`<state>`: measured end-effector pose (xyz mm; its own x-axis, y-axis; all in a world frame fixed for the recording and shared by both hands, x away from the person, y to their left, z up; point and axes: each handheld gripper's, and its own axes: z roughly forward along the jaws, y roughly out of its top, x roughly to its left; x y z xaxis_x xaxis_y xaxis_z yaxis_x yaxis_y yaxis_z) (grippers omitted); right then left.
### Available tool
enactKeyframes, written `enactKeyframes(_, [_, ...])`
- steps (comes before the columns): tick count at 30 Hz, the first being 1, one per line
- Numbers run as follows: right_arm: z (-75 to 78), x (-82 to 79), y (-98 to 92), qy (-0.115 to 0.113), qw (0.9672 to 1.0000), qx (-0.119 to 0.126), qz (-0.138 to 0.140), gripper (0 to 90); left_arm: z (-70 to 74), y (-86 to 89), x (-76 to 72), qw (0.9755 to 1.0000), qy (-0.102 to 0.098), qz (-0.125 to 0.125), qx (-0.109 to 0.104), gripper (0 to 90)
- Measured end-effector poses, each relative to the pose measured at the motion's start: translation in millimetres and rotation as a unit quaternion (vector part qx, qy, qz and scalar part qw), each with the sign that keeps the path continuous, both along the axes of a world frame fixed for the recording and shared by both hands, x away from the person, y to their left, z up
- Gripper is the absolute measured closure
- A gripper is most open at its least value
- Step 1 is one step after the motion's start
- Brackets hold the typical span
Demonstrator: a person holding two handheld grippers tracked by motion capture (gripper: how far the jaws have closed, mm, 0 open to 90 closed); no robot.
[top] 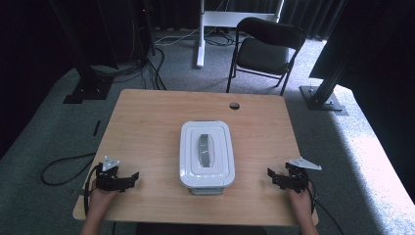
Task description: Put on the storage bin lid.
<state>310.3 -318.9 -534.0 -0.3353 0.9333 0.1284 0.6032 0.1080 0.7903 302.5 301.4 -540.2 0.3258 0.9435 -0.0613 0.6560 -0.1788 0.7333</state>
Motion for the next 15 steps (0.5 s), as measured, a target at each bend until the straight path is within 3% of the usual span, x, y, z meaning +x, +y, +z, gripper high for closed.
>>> enactKeyframes(6, [0.1,-2.6,-2.4,-0.009,0.9994,-0.009,-0.031,12.3,-1.5,10.0,-6.2,0.9994,0.003,0.033,0.005,1.1])
enactKeyframes(15, [-8.3,-2.7,-4.4,0.007,0.9952,-0.025,-0.094,12.3,0.4,22.0,-9.5,0.9975,0.006,0.07,0.004,1.1])
